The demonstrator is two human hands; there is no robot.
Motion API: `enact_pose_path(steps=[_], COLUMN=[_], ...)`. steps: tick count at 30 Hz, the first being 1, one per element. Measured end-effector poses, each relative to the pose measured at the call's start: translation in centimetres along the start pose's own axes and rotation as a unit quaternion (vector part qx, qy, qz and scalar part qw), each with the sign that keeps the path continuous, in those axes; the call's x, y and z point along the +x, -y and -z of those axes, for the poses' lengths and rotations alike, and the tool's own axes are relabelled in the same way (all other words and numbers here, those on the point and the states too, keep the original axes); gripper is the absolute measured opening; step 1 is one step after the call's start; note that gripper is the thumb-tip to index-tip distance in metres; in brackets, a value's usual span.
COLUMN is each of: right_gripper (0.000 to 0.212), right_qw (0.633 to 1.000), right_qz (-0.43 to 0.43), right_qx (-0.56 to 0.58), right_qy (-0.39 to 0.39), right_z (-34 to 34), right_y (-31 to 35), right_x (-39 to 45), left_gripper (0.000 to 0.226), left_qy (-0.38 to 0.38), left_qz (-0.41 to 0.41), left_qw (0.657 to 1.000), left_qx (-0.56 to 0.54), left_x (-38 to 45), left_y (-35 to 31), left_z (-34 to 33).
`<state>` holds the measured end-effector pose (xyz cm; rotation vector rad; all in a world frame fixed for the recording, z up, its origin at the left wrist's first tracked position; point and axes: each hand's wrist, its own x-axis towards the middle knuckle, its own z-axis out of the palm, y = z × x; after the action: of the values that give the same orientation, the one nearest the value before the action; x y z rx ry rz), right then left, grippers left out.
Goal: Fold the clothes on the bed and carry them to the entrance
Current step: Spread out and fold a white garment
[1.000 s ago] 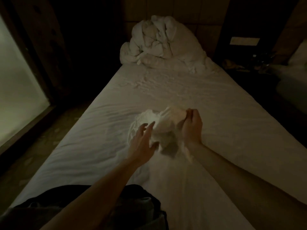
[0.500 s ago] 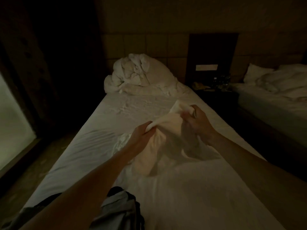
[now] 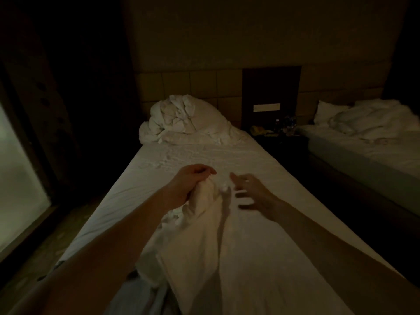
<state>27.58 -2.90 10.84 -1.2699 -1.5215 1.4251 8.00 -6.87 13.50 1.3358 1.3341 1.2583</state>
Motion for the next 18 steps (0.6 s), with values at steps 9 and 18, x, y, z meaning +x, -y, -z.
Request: enact_pose_path(steps=[9,18], right_gripper=[0.022,0.023], right_qw=[0.942,0.925], right_qz=[0.135,0.359], right_qx=[-0.303,-0.102], right_qy=[0.057,-0.071], right_z=[1.5,-1.1], right_y=[-2.4,1.6], right_x=[-2.6,-6.0], left_gripper=[0.019,0.033], left_qy=[-0.067,0.018], left_qz=[-0.051,-0.004], left_qw=[0.996,0.997], left_qx=[-0.004,-0.08], left_x=[-2.3,-4.8], left_y=[-4.1,-6.2], left_z=[0.8,-2.6])
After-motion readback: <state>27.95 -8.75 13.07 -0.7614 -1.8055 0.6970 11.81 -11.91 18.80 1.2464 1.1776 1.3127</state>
